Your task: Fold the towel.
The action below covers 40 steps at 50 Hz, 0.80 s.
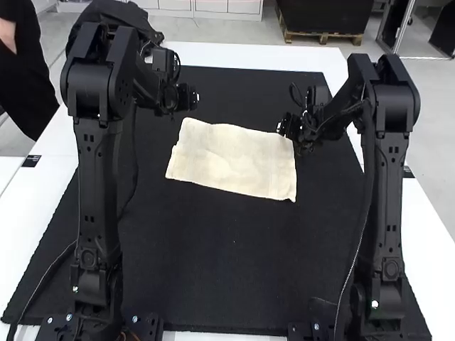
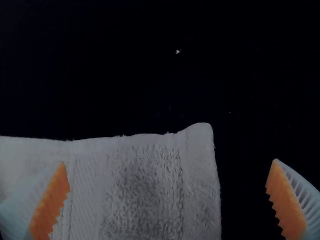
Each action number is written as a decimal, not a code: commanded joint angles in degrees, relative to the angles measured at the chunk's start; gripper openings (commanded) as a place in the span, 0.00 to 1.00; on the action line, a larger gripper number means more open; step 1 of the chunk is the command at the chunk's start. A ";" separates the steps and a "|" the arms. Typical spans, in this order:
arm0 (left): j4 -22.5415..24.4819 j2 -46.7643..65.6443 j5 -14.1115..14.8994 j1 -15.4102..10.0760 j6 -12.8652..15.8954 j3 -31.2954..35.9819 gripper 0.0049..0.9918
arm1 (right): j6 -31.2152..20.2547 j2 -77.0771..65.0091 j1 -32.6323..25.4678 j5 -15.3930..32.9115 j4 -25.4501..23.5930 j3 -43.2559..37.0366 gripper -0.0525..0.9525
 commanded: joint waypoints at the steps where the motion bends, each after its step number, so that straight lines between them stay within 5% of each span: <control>1: 0.01 0.53 0.85 -0.10 -0.24 1.71 0.98 | 0.50 1.27 0.02 -0.49 -0.19 1.00 0.95; 23: 0.01 0.80 1.20 -0.10 -0.07 1.62 0.98 | 0.41 2.50 2.13 -0.40 -1.95 2.23 0.90; 40: -0.25 0.80 1.73 -0.10 0.02 1.45 0.98 | -0.73 3.91 4.06 -0.22 -3.79 2.23 0.58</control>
